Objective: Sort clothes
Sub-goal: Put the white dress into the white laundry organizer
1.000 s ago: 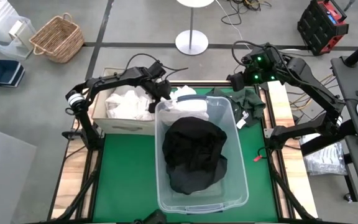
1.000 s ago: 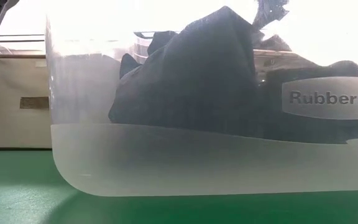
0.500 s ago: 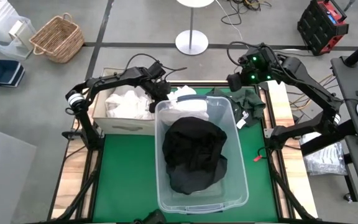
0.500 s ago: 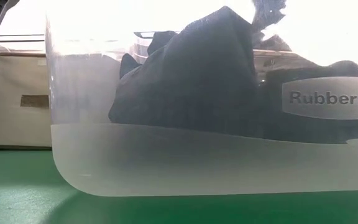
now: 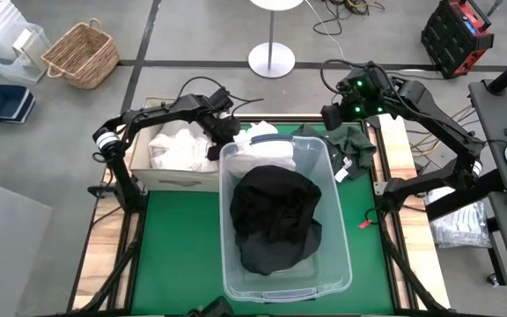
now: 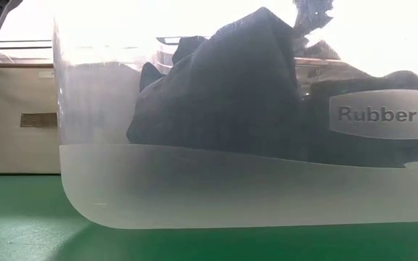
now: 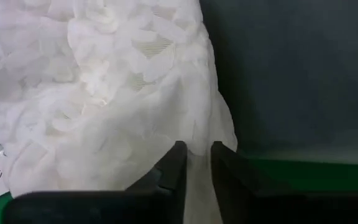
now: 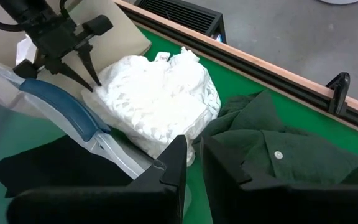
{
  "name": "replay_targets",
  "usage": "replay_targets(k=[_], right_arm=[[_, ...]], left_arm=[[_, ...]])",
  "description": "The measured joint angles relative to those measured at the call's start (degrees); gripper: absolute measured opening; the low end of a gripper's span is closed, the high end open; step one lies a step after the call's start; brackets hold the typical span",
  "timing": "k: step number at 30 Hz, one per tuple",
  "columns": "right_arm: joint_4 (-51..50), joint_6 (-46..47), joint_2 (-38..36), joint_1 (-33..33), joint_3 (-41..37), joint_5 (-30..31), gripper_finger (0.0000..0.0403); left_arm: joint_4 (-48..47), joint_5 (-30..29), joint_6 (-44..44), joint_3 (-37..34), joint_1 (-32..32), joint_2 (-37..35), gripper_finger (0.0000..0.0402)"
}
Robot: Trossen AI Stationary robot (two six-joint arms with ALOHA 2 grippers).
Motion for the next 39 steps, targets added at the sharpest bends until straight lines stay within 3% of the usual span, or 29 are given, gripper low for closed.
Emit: replay_targets(k=[9, 14, 19, 23, 29, 39], right_arm=[[0.0, 0.31, 0.0, 0.01, 0.0, -0.08, 0.0038], [0.0, 0.44, 0.02, -0.01, 0.0, -0.08, 0.0038], [0.0, 0.44, 0.02, 0.0, 0.0, -0.06, 0.0038], [0.0, 0.44, 0.02, 0.01, 0.0, -0.06, 0.0038], [0.26, 0.44, 0.09, 0.0, 0.0, -0.04, 0.0038], [0.24, 0.88, 0.09, 0.0, 0.0, -0.03, 0.0038]], left_arm=[[0.52, 1.8, 4.22, -0.03, 0.09, 0.0, 0.0199], [1.1, 5.53, 10.12, -0.05, 0.11, 0.01, 0.023], [1.96, 4.16, 7.94, -0.03, -0.32, 0.59, 0.0231], [4.11, -1.29, -1.59, 0.04, -0.5, 1.25, 0.0231], [4.51, -1.82, -2.27, 0.04, -0.61, 1.27, 0.0224], [4.4, -2.25, -2.13, 0.04, -0.72, 1.27, 0.01]])
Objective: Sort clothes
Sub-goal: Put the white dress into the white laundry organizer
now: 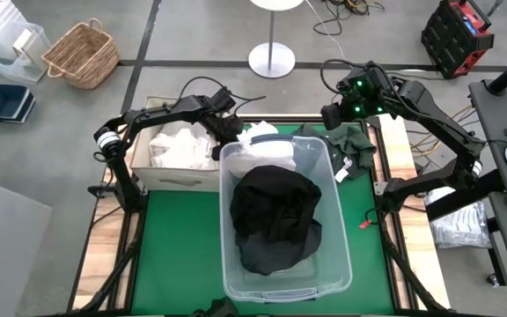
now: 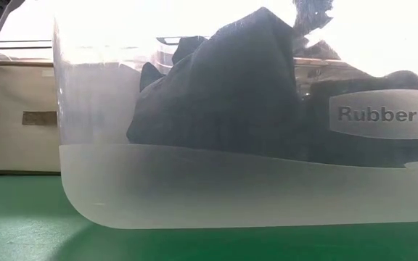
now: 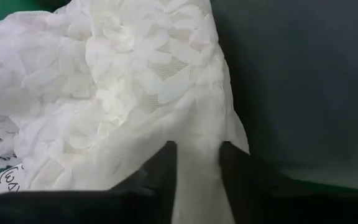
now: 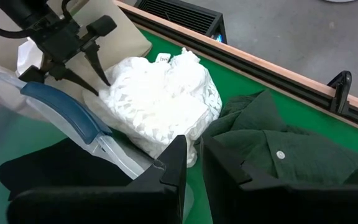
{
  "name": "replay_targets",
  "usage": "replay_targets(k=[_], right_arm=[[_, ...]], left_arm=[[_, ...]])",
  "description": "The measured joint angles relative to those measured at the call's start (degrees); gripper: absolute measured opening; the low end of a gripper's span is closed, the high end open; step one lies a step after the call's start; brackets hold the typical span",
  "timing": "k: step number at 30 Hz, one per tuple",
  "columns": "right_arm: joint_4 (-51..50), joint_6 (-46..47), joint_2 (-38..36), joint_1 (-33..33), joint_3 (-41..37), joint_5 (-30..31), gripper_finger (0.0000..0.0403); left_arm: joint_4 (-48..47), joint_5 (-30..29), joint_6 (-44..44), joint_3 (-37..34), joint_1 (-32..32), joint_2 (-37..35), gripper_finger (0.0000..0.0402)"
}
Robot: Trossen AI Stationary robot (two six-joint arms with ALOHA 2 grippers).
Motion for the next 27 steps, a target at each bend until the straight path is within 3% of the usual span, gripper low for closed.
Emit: replay_targets(k=[6, 13, 22, 27], right_arm=[[0.0, -0.01, 0.0, 0.01, 0.0, -0.01, 0.0038], [0.0, 0.01, 0.0, 0.16, 0.02, 0.02, 0.0038], [0.0, -0.01, 0.0, 0.25, 0.02, 0.03, 0.0038], [-0.01, -0.05, 0.0, 0.25, 0.02, 0.01, 0.0038]], left_arm=[[0.02, -1.24, -2.13, 0.0, 0.0, 0.0, 0.0008], [-6.35, -1.07, -0.3, 3.05, 0.0, -0.45, 0.0], [-18.34, -6.33, 5.11, 17.22, 0.28, -0.33, 0.0], [-22.79, -6.03, 5.0, 23.77, 0.5, -0.35, 0.0]])
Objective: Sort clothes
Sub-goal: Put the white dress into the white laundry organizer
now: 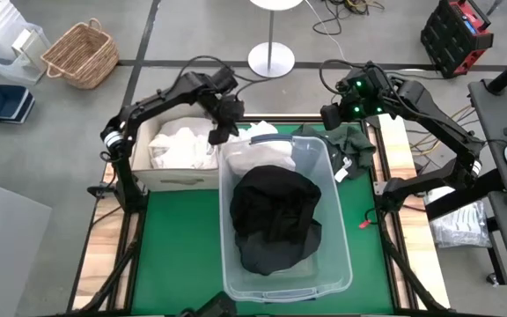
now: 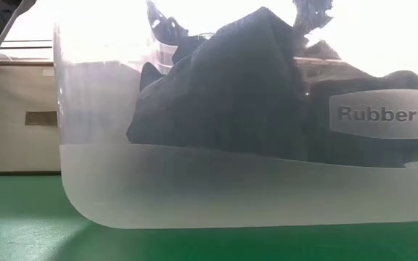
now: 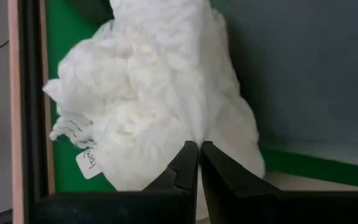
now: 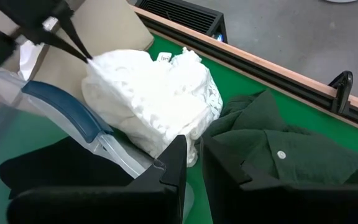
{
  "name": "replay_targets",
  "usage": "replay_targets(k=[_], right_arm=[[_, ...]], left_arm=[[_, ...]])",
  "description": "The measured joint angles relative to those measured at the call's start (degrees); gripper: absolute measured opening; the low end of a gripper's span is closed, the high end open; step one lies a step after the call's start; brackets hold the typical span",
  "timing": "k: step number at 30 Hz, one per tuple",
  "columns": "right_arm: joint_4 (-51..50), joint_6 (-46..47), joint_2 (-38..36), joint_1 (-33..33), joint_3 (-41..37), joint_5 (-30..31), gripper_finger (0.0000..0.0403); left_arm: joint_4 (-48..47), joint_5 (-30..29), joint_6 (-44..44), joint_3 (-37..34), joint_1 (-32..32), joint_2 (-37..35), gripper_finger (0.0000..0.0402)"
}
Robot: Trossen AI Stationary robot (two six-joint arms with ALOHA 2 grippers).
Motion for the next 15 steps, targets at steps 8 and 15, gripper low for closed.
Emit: replay_targets(k=[8, 15], right_arm=[[0.01, -0.73, 0.0, 0.0, 0.0, 0.02, 0.0038], [-0.08, -1.12, -0.06, 0.31, 0.0, 0.03, 0.0038]], left_arm=[[-5.33, 0.84, -1.61, 7.31, 0.01, -0.2, 0.0], [-5.17, 1.26, -2.42, 13.52, 0.15, -0.22, 0.0]])
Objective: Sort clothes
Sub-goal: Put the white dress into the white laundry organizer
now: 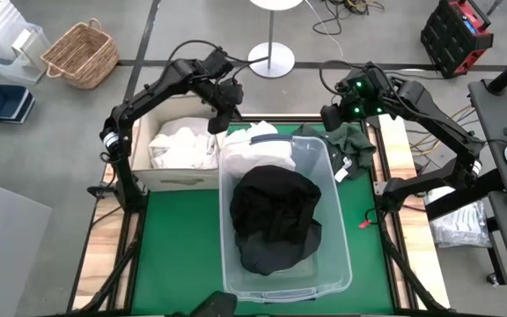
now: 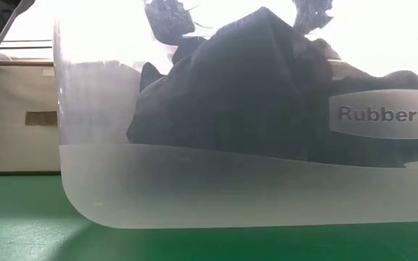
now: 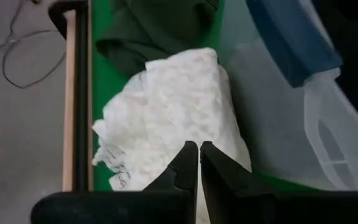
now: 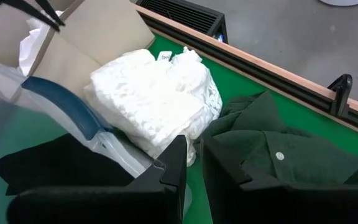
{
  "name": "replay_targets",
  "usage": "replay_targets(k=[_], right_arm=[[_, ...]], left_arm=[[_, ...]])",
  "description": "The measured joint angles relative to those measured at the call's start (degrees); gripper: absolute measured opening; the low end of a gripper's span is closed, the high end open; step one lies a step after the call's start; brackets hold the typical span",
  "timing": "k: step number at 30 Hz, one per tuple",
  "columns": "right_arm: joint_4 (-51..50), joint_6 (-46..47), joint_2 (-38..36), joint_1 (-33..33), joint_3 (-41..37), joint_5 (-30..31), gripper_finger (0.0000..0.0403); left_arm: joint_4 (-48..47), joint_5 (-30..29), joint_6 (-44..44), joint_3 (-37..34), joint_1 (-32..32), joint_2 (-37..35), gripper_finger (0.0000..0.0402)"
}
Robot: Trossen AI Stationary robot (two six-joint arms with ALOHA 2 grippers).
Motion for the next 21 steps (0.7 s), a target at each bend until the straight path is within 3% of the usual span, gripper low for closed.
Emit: replay_targets(k=[7, 13, 21], right_arm=[[-0.13, -0.91, -0.03, 1.65, 0.0, -0.04, 0.0038], [-0.13, -0.91, -0.03, 3.48, 0.0, -0.03, 0.0038], [-0.13, -0.41, -0.03, 3.82, 0.0, 0.08, 0.0038]], left_arm=[[-1.87, 0.0, 5.26, -4.94, 0.37, 0.49, 0.0017], [-5.03, 1.04, 6.35, -12.73, 0.33, 0.42, 0.0092], [0.82, 0.79, 8.83, -20.42, 0.02, -0.01, 0.0191]])
